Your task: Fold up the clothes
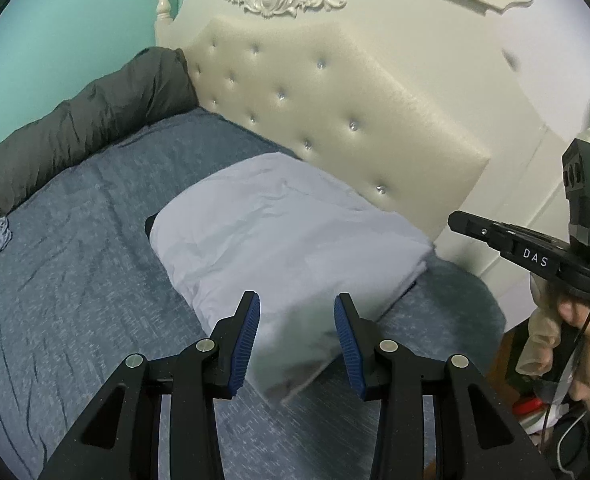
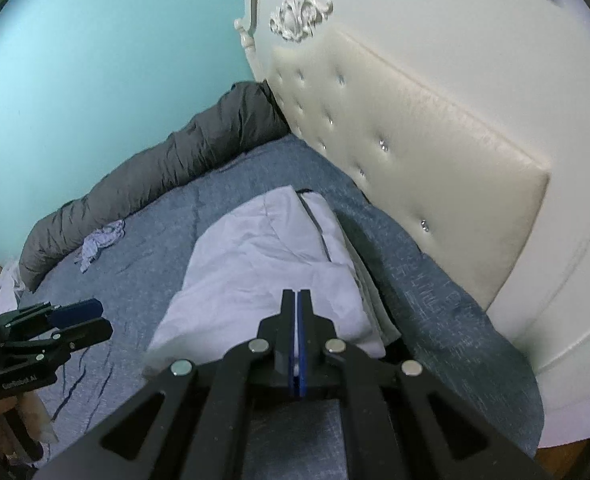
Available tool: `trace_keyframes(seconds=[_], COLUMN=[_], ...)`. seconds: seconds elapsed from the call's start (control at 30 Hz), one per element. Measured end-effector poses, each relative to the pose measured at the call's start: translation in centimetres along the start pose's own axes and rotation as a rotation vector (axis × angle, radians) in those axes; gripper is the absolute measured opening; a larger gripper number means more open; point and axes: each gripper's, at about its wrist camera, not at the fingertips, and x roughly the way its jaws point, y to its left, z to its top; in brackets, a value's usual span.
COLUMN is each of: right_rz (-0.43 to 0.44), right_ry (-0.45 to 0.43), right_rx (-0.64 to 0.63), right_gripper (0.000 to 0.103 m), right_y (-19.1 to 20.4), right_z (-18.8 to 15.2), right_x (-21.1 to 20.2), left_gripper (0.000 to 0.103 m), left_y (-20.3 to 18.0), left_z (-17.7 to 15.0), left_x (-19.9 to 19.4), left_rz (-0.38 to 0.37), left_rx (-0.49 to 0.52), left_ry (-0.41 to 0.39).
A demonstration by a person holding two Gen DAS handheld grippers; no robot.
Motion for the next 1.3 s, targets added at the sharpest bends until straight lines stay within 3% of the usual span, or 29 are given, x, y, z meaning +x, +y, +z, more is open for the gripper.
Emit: trace_keyframes(seconds=[0.47, 1.3], right_rz=[-0.029, -0.13], right_ry=[-0.057, -0.136], right_rx=[-0.036, -0.032], right_gripper=[0.001, 0.011], right_y=[3.5, 8.0], right_z=[-1.2, -4.7], right_x=[-6.8, -15.8], left_gripper=[0.044, 0.053], left_y=[-2.0, -3.5], left_z=[-1.2, -4.4], left_x=[-7.5, -15.4], left_rz=[-0.006, -0.014], left_rx=[0.014, 0.018], left_ry=[-0.074, -0.164])
